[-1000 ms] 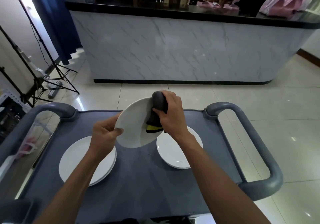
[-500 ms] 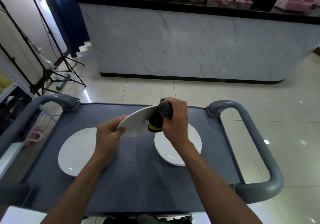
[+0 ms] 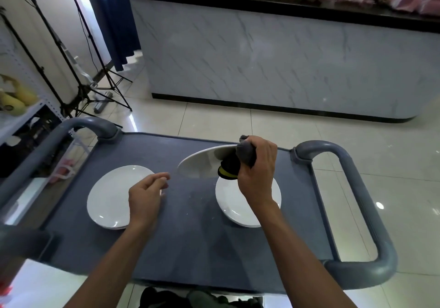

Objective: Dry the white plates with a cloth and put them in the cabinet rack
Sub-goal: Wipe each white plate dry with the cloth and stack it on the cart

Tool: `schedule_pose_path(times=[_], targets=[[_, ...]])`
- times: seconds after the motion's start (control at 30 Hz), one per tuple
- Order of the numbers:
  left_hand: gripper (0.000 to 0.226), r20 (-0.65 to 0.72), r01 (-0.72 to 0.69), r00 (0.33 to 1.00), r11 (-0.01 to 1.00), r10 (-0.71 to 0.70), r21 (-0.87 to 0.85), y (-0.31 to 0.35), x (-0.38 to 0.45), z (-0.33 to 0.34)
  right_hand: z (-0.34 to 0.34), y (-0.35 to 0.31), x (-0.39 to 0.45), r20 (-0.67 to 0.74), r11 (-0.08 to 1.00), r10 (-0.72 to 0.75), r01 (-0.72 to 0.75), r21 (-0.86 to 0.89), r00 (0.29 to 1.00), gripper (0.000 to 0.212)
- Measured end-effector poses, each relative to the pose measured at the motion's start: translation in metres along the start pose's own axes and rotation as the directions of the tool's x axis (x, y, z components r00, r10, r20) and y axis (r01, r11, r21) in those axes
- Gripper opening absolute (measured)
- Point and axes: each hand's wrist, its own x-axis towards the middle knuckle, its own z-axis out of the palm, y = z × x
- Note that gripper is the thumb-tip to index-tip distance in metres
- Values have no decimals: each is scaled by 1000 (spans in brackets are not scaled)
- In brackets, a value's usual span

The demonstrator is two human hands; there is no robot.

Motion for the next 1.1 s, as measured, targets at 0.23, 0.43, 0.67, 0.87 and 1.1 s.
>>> schedule_pose_path(times=[0.23,0.43,0.67,0.87,1.1], targets=[[40,300,453,866,882,-400,-129,24,-11,13,-4,-1,-5,-27,1000,-9,9,18,1000,17],[18,324,586,798,780,-508,-221,25,-2,41,0,0,-11,53,998,-69,68,8,996,31],[59,214,-324,946,705,244,630,21,95,60,21,53,-23,633,975,148,-5,-221,760,31],[80,566,-561,781,101,-263,822,-69,173,96,105,107,26,883,858,408,233,-458,231,86],[81,630,-650,756,-93,-175,754,-103,161,84,145,112,58,878,851,465,218,-478,110,88]])
